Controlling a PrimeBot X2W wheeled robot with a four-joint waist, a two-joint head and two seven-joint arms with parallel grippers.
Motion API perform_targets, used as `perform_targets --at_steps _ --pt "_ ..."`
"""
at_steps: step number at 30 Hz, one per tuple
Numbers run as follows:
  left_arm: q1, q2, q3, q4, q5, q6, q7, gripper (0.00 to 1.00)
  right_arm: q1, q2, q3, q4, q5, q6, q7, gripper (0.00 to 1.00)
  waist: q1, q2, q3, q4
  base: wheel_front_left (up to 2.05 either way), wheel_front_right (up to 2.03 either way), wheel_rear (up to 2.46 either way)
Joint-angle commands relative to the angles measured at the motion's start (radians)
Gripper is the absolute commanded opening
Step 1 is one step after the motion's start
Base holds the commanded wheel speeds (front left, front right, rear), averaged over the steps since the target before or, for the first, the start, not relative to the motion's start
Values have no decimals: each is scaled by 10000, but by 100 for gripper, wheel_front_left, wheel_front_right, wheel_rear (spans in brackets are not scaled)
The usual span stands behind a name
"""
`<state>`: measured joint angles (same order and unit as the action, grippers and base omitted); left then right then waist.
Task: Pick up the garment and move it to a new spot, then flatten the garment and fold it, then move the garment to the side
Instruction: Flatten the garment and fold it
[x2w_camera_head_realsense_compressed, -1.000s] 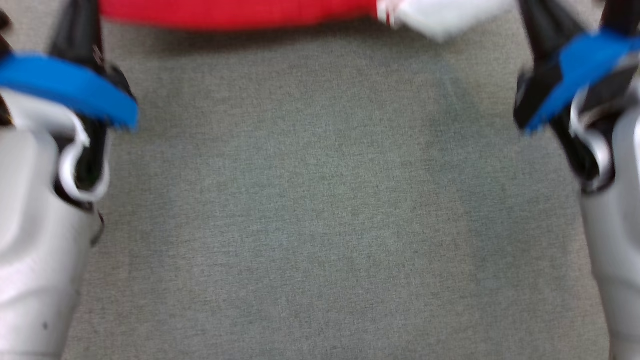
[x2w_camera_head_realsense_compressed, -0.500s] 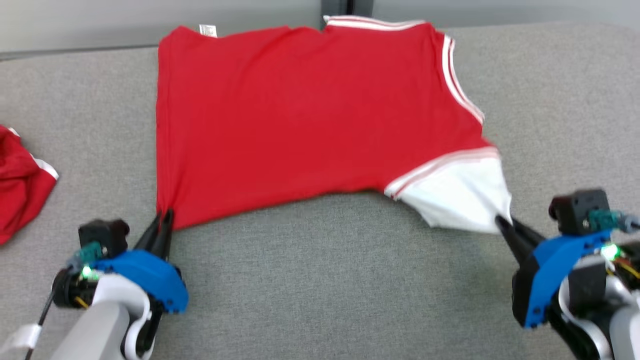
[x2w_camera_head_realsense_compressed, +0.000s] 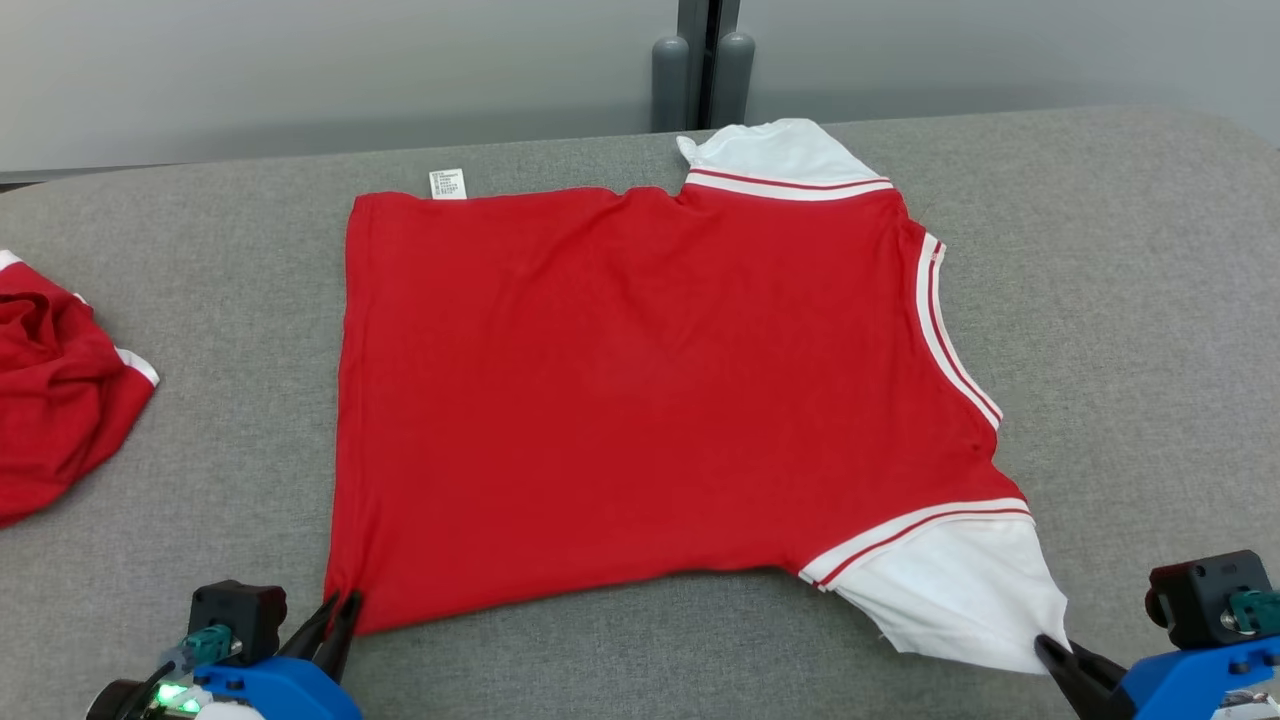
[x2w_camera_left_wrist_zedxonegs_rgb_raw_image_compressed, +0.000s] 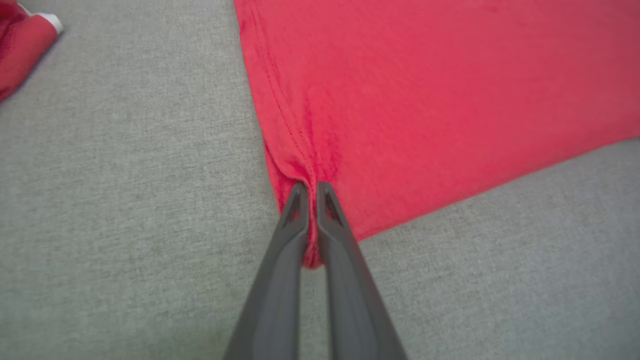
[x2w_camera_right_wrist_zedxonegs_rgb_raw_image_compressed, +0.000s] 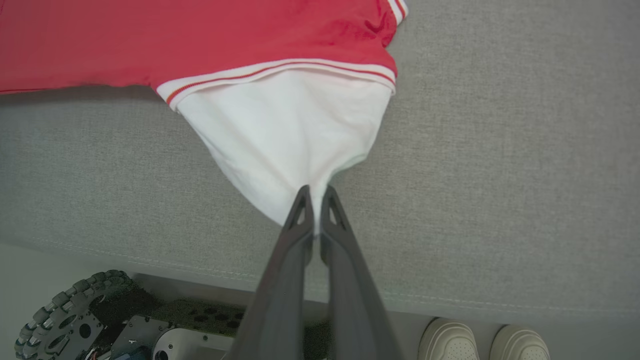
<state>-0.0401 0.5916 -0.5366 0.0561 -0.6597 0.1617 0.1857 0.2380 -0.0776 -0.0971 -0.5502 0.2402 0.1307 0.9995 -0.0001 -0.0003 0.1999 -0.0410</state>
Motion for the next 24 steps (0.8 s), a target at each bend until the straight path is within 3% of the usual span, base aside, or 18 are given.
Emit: perform_targets --at_steps 1,8,11,16,21,24 --pt "148 135 16 -227 3 133 109 0 176 52 -77 -135 72 1 49 0 1 3 -8 -6 0 0 0" --pt "409 538 113 -1615 -323 584 1124 0 -292 -1 -26 -578 -1 1 -85 0 1 3 125 -29 0 0 0" --pt "-414 816 37 -2135 -1064 13 2550 0 -1292 -744 234 -420 151 1 16 0 1 3 346 56 0 0 0" --pt "-1922 1312 57 -2157 -2029 -513 4910 0 -3056 -1889 993 400 743 1 580 0 1 3 636 -26 0 0 0" --pt "-3282 1396 293 -1698 -2374 -665 5917 0 -4995 -2515 1805 1608 1251 1 731 0 1 3 1007 -183 0 0 0" --pt "-3815 1119 435 -1295 -2734 -564 6255 0 -5983 -2658 2207 2337 1519 1 508 0 1 3 1245 -246 0 0 0"
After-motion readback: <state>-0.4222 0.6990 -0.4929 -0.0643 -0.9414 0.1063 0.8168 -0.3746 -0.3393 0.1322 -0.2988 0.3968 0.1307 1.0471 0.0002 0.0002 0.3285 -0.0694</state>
